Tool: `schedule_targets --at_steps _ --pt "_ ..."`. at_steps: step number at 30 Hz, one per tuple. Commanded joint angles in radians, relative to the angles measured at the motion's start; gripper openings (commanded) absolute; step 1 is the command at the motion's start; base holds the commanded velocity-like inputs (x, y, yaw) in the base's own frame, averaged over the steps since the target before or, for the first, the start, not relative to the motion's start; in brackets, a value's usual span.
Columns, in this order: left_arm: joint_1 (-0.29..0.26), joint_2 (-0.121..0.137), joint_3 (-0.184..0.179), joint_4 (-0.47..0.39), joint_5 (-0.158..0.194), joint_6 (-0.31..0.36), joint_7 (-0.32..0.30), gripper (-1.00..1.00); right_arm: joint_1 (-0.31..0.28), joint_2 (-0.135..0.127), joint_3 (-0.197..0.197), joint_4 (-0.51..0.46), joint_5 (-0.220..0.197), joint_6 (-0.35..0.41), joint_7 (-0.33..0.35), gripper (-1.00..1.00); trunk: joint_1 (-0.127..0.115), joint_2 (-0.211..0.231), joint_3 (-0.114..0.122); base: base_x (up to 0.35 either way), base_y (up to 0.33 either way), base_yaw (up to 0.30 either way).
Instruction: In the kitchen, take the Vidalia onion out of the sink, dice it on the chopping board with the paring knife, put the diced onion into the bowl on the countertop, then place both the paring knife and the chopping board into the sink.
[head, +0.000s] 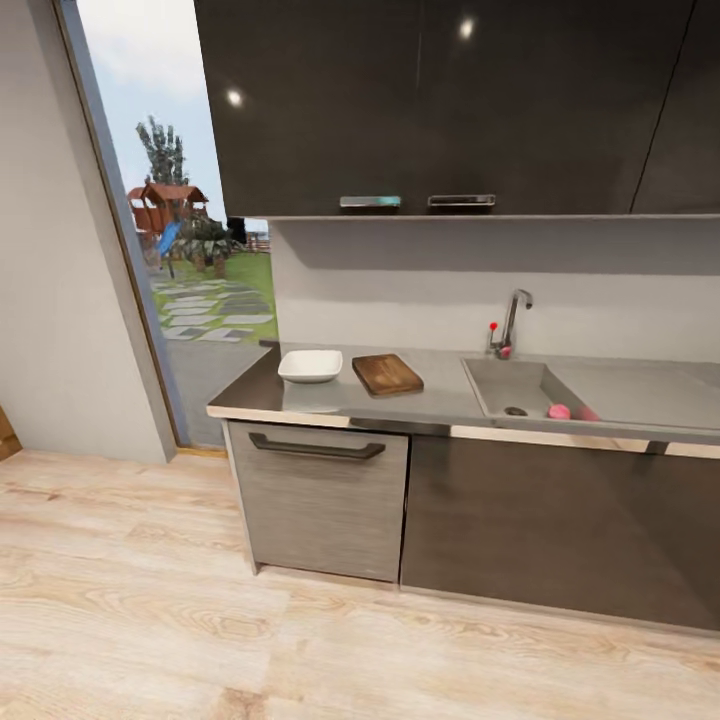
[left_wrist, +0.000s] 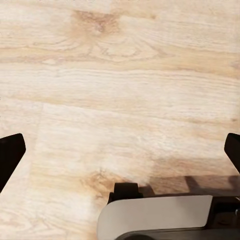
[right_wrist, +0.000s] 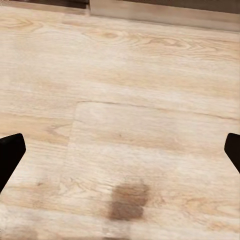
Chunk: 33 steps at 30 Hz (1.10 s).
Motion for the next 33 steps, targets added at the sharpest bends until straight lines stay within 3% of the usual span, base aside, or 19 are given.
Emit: schedule_targets --at_steps 1,33 --pt "0.000 0.000 0.001 0.001 0.001 -0.002 -0.001 1.00 0.000 0.000 0.000 0.000 0.001 -0.002 -0.002 1.00 -0.004 0.007 0.002 0.000 0.000 0.000" --pt "0.000 0.000 0.001 0.002 0.001 -0.001 -0.001 1.00 0.000 -0.001 0.000 0.000 0.001 -0.002 -0.002 1.00 -0.127 0.231 0.103 0.000 0.000 0.000"
